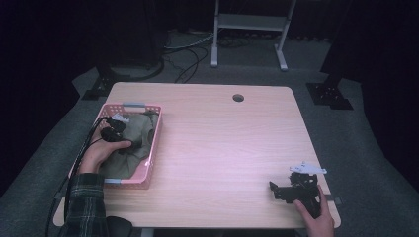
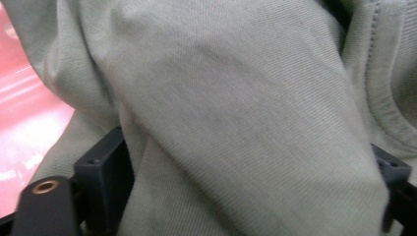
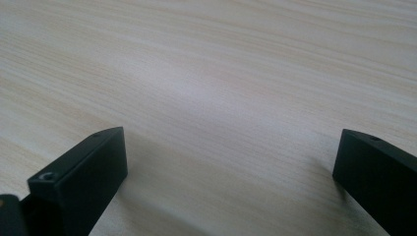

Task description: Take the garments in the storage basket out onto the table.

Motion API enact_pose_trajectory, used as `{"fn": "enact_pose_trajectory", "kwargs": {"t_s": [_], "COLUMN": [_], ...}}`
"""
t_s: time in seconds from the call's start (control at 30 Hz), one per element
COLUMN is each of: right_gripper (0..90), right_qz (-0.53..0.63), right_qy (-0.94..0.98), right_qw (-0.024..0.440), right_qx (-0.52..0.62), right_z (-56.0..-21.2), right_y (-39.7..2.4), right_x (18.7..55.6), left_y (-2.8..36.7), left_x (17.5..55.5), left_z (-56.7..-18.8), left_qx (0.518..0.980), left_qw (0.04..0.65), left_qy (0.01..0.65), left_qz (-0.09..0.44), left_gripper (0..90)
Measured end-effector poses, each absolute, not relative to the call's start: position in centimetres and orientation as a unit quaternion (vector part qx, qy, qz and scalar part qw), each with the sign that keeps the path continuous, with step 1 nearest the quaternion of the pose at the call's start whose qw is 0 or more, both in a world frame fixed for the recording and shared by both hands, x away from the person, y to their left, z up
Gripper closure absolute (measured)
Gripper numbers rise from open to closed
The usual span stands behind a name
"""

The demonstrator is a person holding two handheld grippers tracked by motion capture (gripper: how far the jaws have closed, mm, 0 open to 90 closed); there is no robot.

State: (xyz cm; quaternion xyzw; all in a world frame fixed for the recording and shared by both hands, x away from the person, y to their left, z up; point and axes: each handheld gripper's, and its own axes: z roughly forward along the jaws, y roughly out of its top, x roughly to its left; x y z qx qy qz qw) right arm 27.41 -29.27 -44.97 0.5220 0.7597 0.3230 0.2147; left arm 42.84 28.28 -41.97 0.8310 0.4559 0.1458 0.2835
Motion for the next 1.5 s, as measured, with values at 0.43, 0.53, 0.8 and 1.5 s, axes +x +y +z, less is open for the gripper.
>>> {"fn": "enact_pose_trajectory", "kwargs": {"t_s": [0.43,0.53,0.8,1.5], "right_gripper": [0.0,0.0,0.0,0.0], "right_qz": [0.323,0.323,0.323,0.323], "right_qy": [0.76,0.76,0.76,0.76], "right_qw": [0.215,0.215,0.215,0.215], "right_qx": [0.522,0.522,0.522,0.522], "right_z": [-45.0,-45.0,-45.0,-45.0], "right_y": [-29.3,-29.3,-29.3,-29.3], "right_x": [27.4,27.4,27.4,27.4], "left_y": [28.4,28.4,28.4,28.6], "left_x": [42.6,42.6,42.5,42.2], "left_z": [-41.5,-41.5,-41.2,-40.2], "left_qx": [0.83,0.829,0.827,0.814], "left_qw": [0.284,0.284,0.282,0.297], "left_qy": [0.457,0.458,0.465,0.481], "left_qz": [0.148,0.149,0.146,0.131], "left_gripper": [35.4,36.5,46.5,46.9]}}
